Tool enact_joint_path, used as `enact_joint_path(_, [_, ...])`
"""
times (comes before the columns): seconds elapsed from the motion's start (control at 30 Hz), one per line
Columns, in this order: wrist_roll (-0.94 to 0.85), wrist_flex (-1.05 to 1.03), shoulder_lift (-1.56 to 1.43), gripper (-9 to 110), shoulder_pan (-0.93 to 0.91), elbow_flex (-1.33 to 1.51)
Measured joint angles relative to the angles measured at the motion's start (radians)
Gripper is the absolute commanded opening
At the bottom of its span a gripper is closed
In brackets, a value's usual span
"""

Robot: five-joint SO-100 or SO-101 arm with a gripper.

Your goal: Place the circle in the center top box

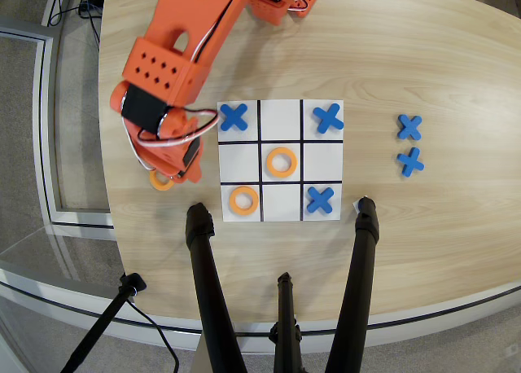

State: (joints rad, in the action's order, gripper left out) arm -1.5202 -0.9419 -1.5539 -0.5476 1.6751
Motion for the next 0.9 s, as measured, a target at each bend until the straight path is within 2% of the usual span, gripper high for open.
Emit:
enact_joint_path(0.5, [-0.123, 0.0, 0.279, 20, -0.14, -0.17])
enact_joint_path(0.9, [-0.163, 0.0, 0.324, 20, -0.158, -0.173])
